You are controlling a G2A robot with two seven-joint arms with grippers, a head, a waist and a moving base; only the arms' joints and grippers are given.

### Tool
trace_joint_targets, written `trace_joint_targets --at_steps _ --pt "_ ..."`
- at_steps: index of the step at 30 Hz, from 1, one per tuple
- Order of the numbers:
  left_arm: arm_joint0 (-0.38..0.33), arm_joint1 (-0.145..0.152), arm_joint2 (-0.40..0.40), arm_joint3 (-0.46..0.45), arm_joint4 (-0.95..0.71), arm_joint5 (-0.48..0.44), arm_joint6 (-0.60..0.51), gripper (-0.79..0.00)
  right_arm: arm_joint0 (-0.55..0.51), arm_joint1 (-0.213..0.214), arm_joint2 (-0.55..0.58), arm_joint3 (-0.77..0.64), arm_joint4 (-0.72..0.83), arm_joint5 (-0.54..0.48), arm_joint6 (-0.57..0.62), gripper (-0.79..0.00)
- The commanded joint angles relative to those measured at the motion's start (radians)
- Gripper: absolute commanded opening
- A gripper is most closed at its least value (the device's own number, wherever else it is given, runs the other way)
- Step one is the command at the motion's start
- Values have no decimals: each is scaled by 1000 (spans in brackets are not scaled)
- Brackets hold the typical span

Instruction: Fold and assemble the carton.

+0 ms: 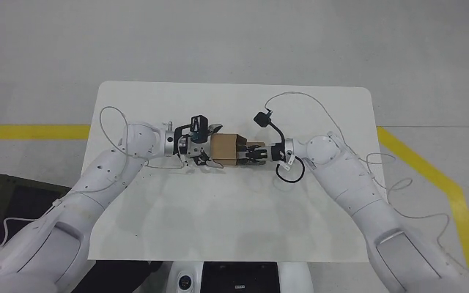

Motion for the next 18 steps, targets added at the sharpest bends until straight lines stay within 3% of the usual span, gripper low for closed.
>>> trace_joint_targets --at_steps 1,11,18 --pt "2 0 -3 -2 1 -3 0 0 11 -10 -14 10 4 -2 -4 -785" --pt "14 1 -22 -11 -17 -12 -21 0 57 -52 -67 77 25 -23 -4 -785" --pt "21 2 -30 -19 -22 -12 -33 0 70 -52 -56 103 14 -35 1 -785"
